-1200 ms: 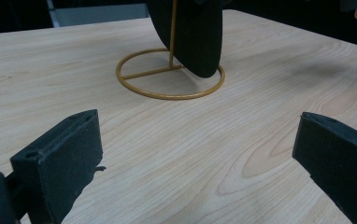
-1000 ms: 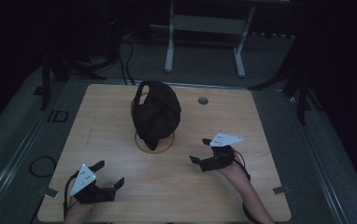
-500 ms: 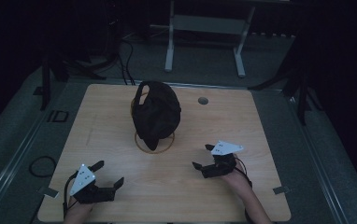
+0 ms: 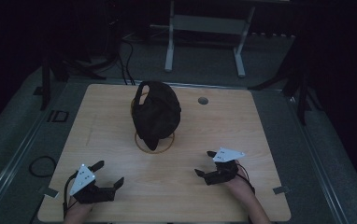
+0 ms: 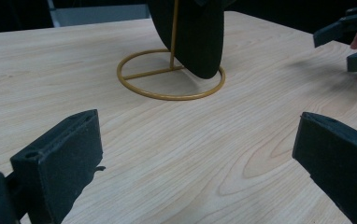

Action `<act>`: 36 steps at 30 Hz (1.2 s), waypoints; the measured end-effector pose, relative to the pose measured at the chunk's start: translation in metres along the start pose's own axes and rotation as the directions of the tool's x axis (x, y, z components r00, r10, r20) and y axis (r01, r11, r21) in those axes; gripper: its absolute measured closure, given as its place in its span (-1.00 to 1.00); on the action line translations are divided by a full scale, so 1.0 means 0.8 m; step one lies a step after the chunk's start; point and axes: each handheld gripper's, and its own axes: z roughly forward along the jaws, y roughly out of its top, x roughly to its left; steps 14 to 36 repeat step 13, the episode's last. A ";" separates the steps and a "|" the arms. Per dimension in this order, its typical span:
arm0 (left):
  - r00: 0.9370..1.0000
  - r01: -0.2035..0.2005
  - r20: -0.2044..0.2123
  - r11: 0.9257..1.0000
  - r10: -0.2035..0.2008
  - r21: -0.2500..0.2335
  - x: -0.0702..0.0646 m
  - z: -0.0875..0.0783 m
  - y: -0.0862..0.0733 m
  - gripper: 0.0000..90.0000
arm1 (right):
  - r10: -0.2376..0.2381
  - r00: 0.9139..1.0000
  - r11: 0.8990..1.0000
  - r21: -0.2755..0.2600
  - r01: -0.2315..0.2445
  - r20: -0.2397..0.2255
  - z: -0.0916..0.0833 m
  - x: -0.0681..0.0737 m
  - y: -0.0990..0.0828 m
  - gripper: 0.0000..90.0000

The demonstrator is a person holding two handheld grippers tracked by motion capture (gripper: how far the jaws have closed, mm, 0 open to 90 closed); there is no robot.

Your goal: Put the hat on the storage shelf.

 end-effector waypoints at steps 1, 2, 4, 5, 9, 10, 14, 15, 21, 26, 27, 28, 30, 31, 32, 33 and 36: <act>1.000 0.001 0.002 1.000 -0.001 -0.001 0.000 0.000 0.000 -0.95 | 0.005 1.000 1.000 -0.007 -0.005 -0.003 -0.002 0.000 -0.001 -0.73; 1.000 0.000 0.002 1.000 0.000 -0.001 0.000 0.000 0.000 -0.95 | 0.009 1.000 1.000 -0.007 -0.009 -0.001 -0.003 0.000 -0.002 -0.73; 1.000 0.000 0.002 1.000 0.000 -0.001 0.000 0.000 0.000 -0.95 | 0.013 1.000 1.000 -0.005 -0.013 -0.001 -0.008 0.001 -0.008 -0.73; 1.000 0.000 0.002 1.000 0.000 -0.001 0.000 0.000 0.000 -0.95 | 0.013 1.000 1.000 -0.005 -0.013 -0.001 -0.008 0.001 -0.008 -0.73; 1.000 -0.002 0.001 1.000 0.002 0.002 0.000 0.001 0.000 -0.95 | 0.010 1.000 1.000 0.002 -0.010 0.001 -0.014 0.003 -0.015 -0.72; 1.000 -0.001 0.003 1.000 0.001 0.003 -0.001 0.001 0.000 -0.95 | 0.008 1.000 1.000 0.005 -0.008 0.007 -0.015 0.004 -0.018 -0.72; 1.000 -0.002 0.003 1.000 0.002 0.002 -0.001 0.001 0.000 -0.95 | 0.011 1.000 1.000 0.003 -0.012 0.006 -0.016 0.003 -0.019 -0.72; 1.000 -0.002 0.003 1.000 0.002 0.002 -0.001 0.001 0.000 -0.95 | 0.011 1.000 1.000 0.003 -0.012 0.006 -0.016 0.003 -0.019 -0.72; 1.000 -0.002 0.003 1.000 0.002 0.002 -0.001 0.001 0.000 -0.95 | 0.011 1.000 1.000 0.003 -0.012 0.006 -0.016 0.003 -0.019 -0.72; 1.000 -0.002 0.003 1.000 0.002 0.002 -0.001 0.001 0.000 -0.95 | 0.011 1.000 1.000 0.003 -0.012 0.006 -0.016 0.003 -0.019 -0.72; 1.000 -0.002 0.003 1.000 0.002 0.002 -0.001 0.001 0.000 -0.95 | 0.011 1.000 1.000 0.003 -0.012 0.006 -0.016 0.003 -0.019 -0.72; 1.000 -0.002 0.003 1.000 0.002 0.002 -0.001 0.001 0.000 -0.95 | 0.011 1.000 1.000 0.003 -0.012 0.006 -0.016 0.003 -0.019 -0.72; 1.000 -0.002 0.003 1.000 0.002 0.002 -0.001 0.001 0.000 -0.95 | 0.011 1.000 1.000 0.003 -0.012 0.006 -0.016 0.003 -0.019 -0.72; 1.000 -0.002 0.003 1.000 0.002 0.002 -0.001 0.001 0.000 -0.95 | 0.011 1.000 1.000 0.003 -0.012 0.006 -0.016 0.003 -0.019 -0.72; 1.000 -0.002 0.003 1.000 0.002 0.002 -0.001 0.001 0.000 -0.95 | 0.011 1.000 1.000 0.003 -0.012 0.006 -0.016 0.003 -0.019 -0.72; 1.000 -0.002 0.003 1.000 0.002 0.002 -0.001 0.001 0.000 -0.95 | 0.011 1.000 1.000 0.003 -0.012 0.006 -0.016 0.003 -0.019 -0.72; 1.000 -0.002 0.003 1.000 0.002 0.002 -0.001 0.001 0.000 -0.95 | 0.011 1.000 1.000 0.003 -0.012 0.006 -0.016 0.003 -0.019 -0.72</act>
